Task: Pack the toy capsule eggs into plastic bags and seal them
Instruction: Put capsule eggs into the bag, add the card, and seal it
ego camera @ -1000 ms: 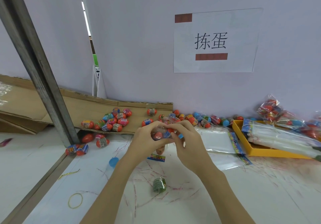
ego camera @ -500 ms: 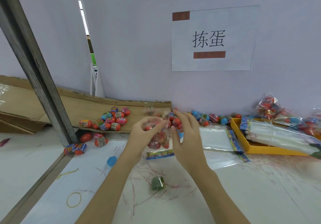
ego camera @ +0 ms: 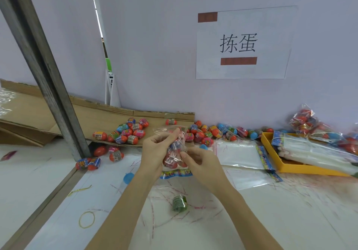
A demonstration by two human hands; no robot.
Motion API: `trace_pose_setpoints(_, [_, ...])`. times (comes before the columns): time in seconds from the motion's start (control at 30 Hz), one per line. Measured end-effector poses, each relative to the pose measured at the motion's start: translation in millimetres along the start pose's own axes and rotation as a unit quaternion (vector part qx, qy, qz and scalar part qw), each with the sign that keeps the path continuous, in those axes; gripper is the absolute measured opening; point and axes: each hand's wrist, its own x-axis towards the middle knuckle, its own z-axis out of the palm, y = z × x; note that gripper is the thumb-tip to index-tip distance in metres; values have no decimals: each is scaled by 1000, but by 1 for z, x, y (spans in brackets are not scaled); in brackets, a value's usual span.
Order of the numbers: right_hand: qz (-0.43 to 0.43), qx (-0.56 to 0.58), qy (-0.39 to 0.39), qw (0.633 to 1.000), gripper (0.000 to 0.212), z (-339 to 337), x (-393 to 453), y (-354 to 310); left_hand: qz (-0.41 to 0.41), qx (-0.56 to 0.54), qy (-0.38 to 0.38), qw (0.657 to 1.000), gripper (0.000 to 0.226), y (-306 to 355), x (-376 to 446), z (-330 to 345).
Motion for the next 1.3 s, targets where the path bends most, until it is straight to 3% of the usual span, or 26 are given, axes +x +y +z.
trace_pose_setpoints(0.17, [36,118,95,988,9,-4,3,2,2,23,-22,1000,34,-1,-1,6])
trace_pose_setpoints(0.47, [141,319,86,933,18,0,4,-7,-76,-107,10,991,41,-4,-3,10])
trace_pose_setpoints(0.6, [94,185,135,969,9,1,4,-7,-29,-16,-23,999,26,-1,-2,5])
trace_pose_setpoints(0.67, [62,192,149,968,12,-5,4,-6,23,63,-69,995,25,0,-3,4])
trace_pose_setpoints(0.8, [61,222,158,960,9,-13,5,-4,46,126,-131,982,29,-4,-6,12])
trace_pose_setpoints(1.13, [129,252,257,924,14,-25,12,1,55,61,-81,993,15,-1,-2,4])
trace_pose_setpoints(1.23, [109,202,267,936,9,-24,10,2,54,70,-87,992,16,-1,-2,6])
trace_pose_setpoints(1.3, [49,91,288,952,12,-24,7,2,68,102,-86,989,16,-3,-3,6])
